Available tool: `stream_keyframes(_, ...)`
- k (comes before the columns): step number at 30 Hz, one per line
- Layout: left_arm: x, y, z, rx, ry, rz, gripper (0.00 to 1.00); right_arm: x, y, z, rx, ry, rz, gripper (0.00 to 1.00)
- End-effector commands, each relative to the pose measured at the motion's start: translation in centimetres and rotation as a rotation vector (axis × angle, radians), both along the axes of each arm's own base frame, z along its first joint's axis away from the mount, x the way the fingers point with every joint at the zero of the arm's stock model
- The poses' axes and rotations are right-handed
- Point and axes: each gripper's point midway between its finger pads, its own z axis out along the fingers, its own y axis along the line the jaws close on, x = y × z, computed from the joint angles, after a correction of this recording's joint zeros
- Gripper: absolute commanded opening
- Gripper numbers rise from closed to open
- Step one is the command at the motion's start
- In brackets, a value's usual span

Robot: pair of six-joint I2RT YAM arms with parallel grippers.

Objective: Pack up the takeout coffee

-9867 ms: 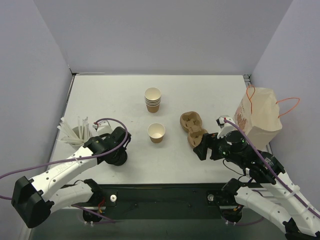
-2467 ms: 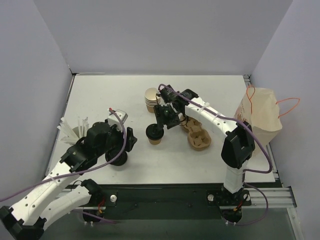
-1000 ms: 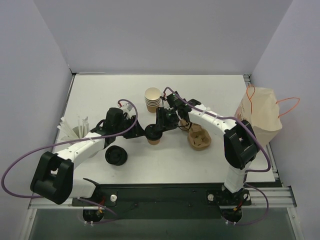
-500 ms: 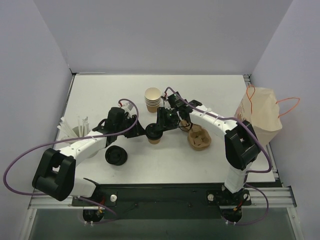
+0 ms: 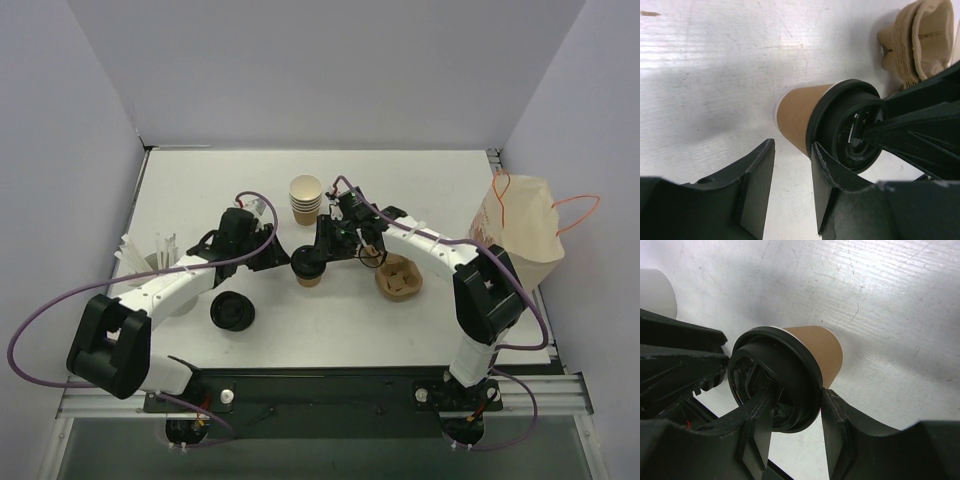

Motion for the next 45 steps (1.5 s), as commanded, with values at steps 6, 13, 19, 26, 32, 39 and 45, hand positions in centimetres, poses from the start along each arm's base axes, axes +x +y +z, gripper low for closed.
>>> stream_keyframes(6,1.1,-0.9,4.3,-0.048,-0.109,-0.105,0.60,-3.0,-3.8,-3.8,-0.164,0.133,-0.071,0.35)
stream_keyframes(13,0.4,-3.2,4.4,-0.178,-0.162,-0.208,0.66,-3.0,-2.9,-3.2,-0.127,0.129,-0.081,0.35)
stream_keyframes(19,1.3,-3.4,2.1,-0.151,-0.107,-0.192,0.66,-2.9,-2.5,-2.5,-0.106,0.122,-0.072,0.36)
stream_keyframes(26,1.8,-2.9,0.3,-0.110,-0.087,-0.154,0.64,-2.9,-2.2,-1.4,-0.078,0.103,-0.031,0.40)
stream_keyframes(32,1.8,-2.1,-0.6,-0.061,-0.073,-0.125,0.61,-2.2,-2.3,0.1,-0.040,0.086,-0.030,0.47)
stream_keyframes(39,1.5,-1.7,-1.6,-0.023,-0.048,-0.114,0.61,-1.9,-2.7,1.8,0.002,0.058,-0.009,0.52)
stream_keyframes(45,1.6,-1.7,-1.4,-0.023,-0.054,-0.110,0.61,-2.3,-3.5,2.1,0.011,0.051,-0.006,0.52)
